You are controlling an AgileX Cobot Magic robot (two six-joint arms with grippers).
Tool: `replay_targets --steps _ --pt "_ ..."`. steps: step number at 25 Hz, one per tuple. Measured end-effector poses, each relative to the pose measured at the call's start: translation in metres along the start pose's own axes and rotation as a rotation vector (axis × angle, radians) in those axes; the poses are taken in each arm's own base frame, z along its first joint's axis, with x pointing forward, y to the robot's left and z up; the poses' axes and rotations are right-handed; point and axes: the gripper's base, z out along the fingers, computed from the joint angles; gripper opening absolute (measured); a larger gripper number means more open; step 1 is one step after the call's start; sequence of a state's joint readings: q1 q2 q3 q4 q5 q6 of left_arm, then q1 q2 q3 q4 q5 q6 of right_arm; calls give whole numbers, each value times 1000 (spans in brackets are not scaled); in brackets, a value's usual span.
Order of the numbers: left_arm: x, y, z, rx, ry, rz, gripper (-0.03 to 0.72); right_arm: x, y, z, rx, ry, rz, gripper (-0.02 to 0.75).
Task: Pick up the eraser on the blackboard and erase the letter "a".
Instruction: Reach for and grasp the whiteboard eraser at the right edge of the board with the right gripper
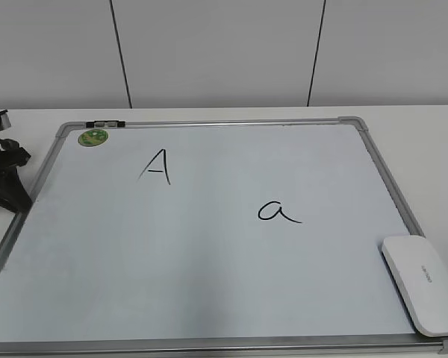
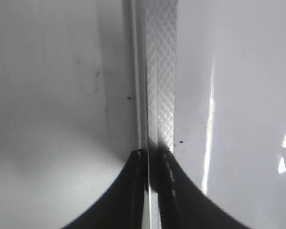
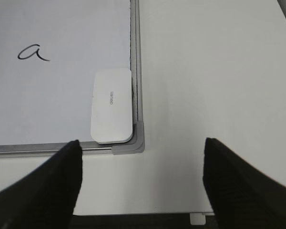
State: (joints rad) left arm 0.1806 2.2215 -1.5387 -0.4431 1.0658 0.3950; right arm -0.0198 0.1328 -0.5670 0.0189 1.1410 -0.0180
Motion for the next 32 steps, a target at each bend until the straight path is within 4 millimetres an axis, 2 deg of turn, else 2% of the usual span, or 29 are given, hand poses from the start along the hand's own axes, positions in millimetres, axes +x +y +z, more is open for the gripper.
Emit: replay_targets --steps 4,9,22,27,32 --pt "0 0 0 -1 -1 1 34 -24 -1 16 5 65 -1 587" --pt "0 0 0 -1 -2 1 34 -41 -2 43 1 160 -30 587" --pt "-1 0 -1 -2 -3 2 34 -54 6 114 -82 498 -24 587" --pt "-1 0 -1 -4 -2 4 34 -65 8 146 -92 600 -18 587" --pt "-1 0 -1 -6 -1 5 34 -70 24 176 -138 663 -78 587"
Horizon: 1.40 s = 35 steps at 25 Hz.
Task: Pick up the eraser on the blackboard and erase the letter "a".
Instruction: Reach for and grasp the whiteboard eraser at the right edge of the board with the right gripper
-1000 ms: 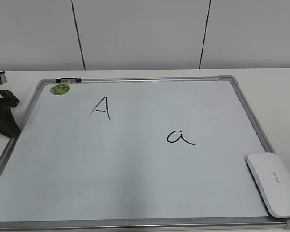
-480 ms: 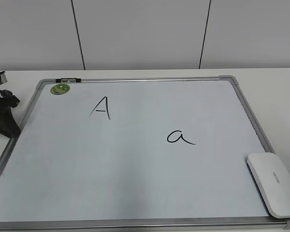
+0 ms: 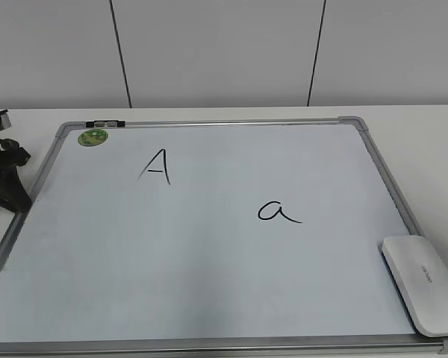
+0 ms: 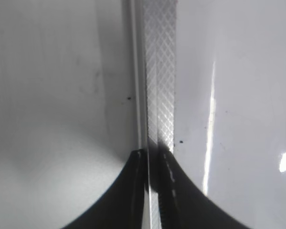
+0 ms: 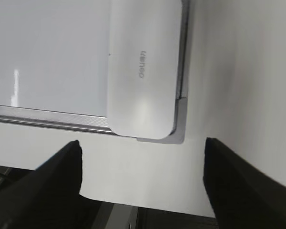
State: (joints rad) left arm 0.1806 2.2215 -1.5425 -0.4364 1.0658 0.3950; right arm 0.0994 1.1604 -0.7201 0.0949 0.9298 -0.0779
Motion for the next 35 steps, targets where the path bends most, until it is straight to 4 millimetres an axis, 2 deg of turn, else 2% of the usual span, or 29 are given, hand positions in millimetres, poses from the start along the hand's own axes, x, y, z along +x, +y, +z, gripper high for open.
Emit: replay_targets --steps 5,14,20,35 --pt "0 0 0 0 0 0 34 -14 8 26 -8 53 -27 587" --pt "0 0 0 -1 0 0 34 -29 6 63 14 119 -28 610" --pt "0 0 0 -2 1 1 34 -47 2 74 50 118 -17 612" --pt "0 0 0 -2 1 1 34 -56 0 105 59 171 10 610"
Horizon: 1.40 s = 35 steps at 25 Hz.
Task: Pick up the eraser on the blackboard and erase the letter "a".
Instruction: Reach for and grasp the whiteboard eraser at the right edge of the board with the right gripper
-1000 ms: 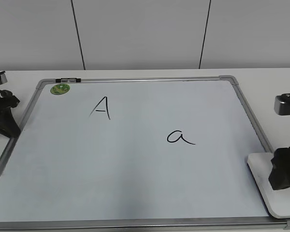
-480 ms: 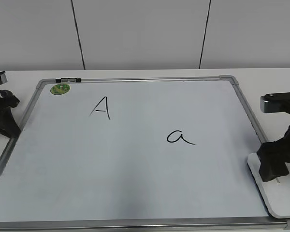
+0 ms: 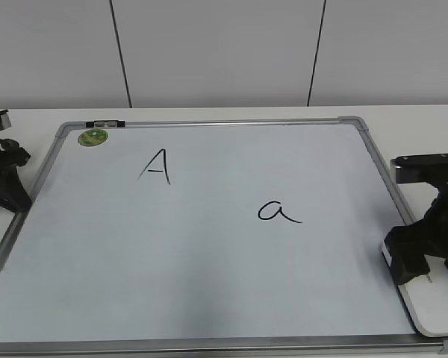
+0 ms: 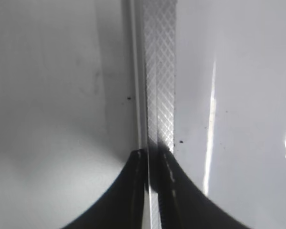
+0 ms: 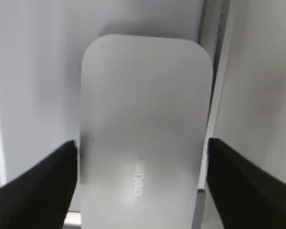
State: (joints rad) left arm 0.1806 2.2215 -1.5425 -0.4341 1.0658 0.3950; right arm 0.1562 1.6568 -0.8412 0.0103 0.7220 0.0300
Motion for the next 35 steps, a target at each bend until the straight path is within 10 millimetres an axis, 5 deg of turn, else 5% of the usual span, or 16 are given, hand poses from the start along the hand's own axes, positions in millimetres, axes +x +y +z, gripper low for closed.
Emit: replay_targets --steps 35 --pt "0 0 0 -1 0 0 34 -3 0 12 1 47 13 538"
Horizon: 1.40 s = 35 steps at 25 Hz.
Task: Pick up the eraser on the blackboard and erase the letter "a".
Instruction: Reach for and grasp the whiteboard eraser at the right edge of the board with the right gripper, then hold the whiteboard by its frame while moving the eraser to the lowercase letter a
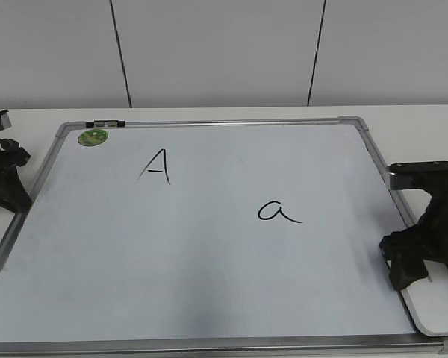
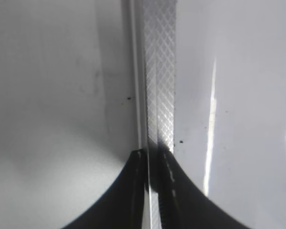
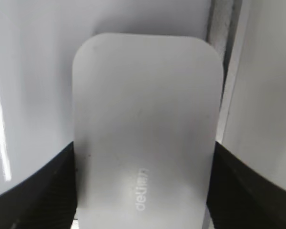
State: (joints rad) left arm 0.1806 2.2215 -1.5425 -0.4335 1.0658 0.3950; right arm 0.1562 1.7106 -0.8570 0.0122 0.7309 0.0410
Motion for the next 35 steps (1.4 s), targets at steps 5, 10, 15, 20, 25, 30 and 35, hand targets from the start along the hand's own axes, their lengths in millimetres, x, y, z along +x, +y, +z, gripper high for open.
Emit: replay_targets --steps 5,10,15,20,25,30,35 --pt "0 0 0 0 0 0 34 0 0 -13 0 -53 -3 538" --pt "0 0 0 0 0 0 34 1 0 -30 -1 -68 -6 537" --pt "0 0 0 -1 1 1 34 -20 10 -63 -5 -99 -75 550" --pt "0 0 0 -1 1 1 34 -51 38 -100 -17 -172 -167 538" --pt "0 0 0 -1 0 1 34 -88 59 -87 -17 -96 -225 537" --pt "0 0 0 -1 0 1 35 -121 76 -55 -13 -28 -289 537" --pt "0 0 0 -1 0 1 36 -141 83 -27 -22 3 -315 537"
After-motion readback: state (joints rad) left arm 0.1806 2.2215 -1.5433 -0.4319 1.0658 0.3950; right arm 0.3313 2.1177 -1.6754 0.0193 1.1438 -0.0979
